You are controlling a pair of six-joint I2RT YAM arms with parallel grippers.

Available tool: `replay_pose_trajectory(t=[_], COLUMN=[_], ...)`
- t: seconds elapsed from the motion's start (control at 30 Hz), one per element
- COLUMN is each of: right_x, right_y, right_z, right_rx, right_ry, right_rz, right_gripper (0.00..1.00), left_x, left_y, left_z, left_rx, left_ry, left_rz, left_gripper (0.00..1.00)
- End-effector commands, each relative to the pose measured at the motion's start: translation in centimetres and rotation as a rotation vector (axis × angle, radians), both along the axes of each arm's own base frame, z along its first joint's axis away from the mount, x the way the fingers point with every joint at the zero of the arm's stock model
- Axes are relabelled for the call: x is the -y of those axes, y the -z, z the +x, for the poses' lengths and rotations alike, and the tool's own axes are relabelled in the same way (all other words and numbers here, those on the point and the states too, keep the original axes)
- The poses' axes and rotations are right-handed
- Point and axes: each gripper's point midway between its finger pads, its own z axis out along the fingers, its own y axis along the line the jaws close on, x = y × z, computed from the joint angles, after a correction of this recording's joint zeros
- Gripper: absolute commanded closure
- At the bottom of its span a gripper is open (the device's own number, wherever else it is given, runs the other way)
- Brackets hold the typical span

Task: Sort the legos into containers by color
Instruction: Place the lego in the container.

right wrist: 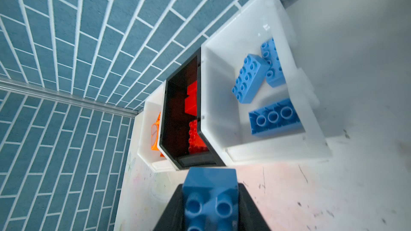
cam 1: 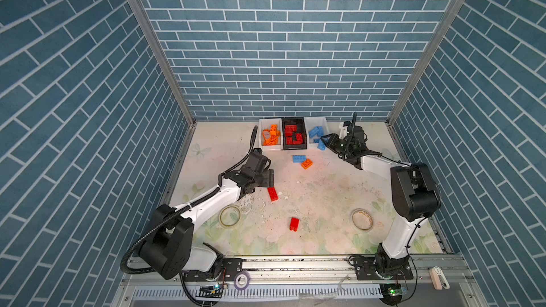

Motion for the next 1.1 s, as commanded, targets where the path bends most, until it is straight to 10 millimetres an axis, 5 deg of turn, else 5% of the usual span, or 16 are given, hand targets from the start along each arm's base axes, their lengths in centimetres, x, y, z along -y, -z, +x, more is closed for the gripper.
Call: replay_pose_trajectory(t=[0.0,0.47,0.87,1.07], right_x=[-0.7,-0.1,1.3,1.6], right_y=[-1.2,1.7,1.2,-0.1], right_z=[2.3,8.7,8.8,7.6], right_rx=[0.057,-0.022,-0.026,-0.001], right_ry=[-0.016,0.105,0.132,0.118], right_rz=[0.066,0.079,0.038,0.016], right_gripper=[0.84,0.74,0.36,0.35], left_x=[-0.5,1.5,4.3,4.5], left_y=[0.7,4.4,6.0,7.1], left_z=[-1.6,-4.4,-3.7,-3.3], left_rx=[-0.034,-0.153,-0.202,-0.233], left_ry=[-0.044,-0.068,-0.046,-0.062], left_rz=[-0.001,-0.027,-0.060,-0.022], left_gripper=[0.18,0.21,0.20,0.22])
